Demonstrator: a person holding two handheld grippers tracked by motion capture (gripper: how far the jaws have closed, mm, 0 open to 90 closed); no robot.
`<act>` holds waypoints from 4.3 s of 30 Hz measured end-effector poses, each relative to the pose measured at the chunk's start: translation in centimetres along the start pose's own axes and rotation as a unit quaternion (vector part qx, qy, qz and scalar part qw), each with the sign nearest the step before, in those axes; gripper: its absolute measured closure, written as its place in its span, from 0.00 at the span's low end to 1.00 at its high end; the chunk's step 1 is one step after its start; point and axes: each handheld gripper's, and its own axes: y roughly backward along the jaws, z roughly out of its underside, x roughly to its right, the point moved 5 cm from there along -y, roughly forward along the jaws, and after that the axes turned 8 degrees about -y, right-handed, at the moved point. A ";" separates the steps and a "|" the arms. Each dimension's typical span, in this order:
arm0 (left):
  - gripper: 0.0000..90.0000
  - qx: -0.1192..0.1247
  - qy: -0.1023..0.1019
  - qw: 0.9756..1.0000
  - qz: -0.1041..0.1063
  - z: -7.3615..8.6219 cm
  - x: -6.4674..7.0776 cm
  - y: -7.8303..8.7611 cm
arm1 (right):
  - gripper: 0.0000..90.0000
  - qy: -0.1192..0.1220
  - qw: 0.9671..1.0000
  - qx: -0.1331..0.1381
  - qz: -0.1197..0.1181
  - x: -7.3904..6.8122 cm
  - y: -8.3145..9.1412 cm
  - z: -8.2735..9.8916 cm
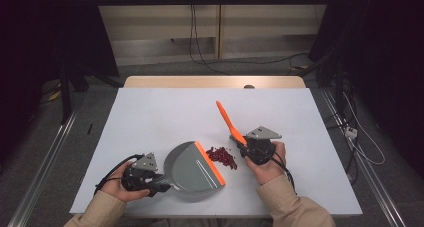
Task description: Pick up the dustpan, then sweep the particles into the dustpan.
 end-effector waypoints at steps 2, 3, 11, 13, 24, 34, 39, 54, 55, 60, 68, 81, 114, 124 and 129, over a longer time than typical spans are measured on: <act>0.70 0.001 0.002 1.000 0.000 -0.1 0.0 -0.1 | 0.79 -0.003 1.000 0.000 -0.003 -0.2 0.0 0.0; 0.70 0.002 0.002 1.000 0.000 -0.1 0.0 -0.1 | 0.79 -0.001 1.000 0.000 -0.001 -0.3 0.0 0.0; 0.70 0.003 0.005 1.000 0.003 -0.5 0.1 -0.4 | 0.79 -0.002 1.000 -0.002 -0.011 -2.2 -0.2 0.1; 0.70 0.002 0.005 1.000 0.004 -0.7 0.2 -0.5 | 0.79 -0.007 1.000 0.000 -0.017 -2.7 -0.2 0.2; 0.70 -0.002 0.008 1.000 0.010 -1.2 0.3 -1.0 | 0.78 -0.020 0.999 0.003 -0.029 -4.2 -0.6 0.0; 0.69 -0.002 0.016 1.000 0.009 -1.6 0.4 -1.6 | 0.78 -0.037 0.998 0.003 -0.041 -5.1 -1.0 -0.1; 0.70 -0.005 0.019 1.000 0.008 -1.6 0.5 -1.9 | 0.78 -0.042 0.998 0.004 -0.049 -5.6 -1.1 -0.1; 0.70 -0.010 0.022 1.000 0.014 -1.3 0.3 -2.1 | 0.79 -0.063 0.994 0.013 -0.089 -6.8 -1.1 -0.8; 0.70 -0.011 0.021 1.000 0.014 -1.3 0.3 -2.1 | 0.79 -0.072 0.992 0.010 -0.104 -7.0 -1.0 -0.9; 0.70 -0.010 0.018 1.000 0.014 -1.1 0.2 -2.0 | 0.79 -0.060 0.991 0.023 -0.117 -8.0 -0.8 -1.4; 0.70 -0.008 0.021 1.000 0.014 -1.1 0.2 -2.0 | 0.79 -0.047 0.994 0.048 -0.091 -5.4 -0.2 -2.9; 0.70 0.000 0.034 0.999 0.005 -1.5 -0.2 -2.5 | 0.79 -0.026 0.997 0.032 -0.066 -5.3 -1.9 -0.7; 0.71 0.042 0.031 0.998 -0.046 -1.7 -0.7 -2.7 | 0.79 -0.055 0.993 0.061 -0.090 -3.2 -0.1 -2.7; 0.71 0.055 0.042 0.996 -0.060 -1.5 -1.1 -1.9 | 0.79 -0.061 0.992 0.065 -0.090 -2.8 -0.2 -3.1; 0.71 0.068 0.056 0.993 -0.074 -1.4 -1.7 -1.4 | 0.79 -0.062 0.992 0.066 -0.088 -2.4 -0.1 -3.1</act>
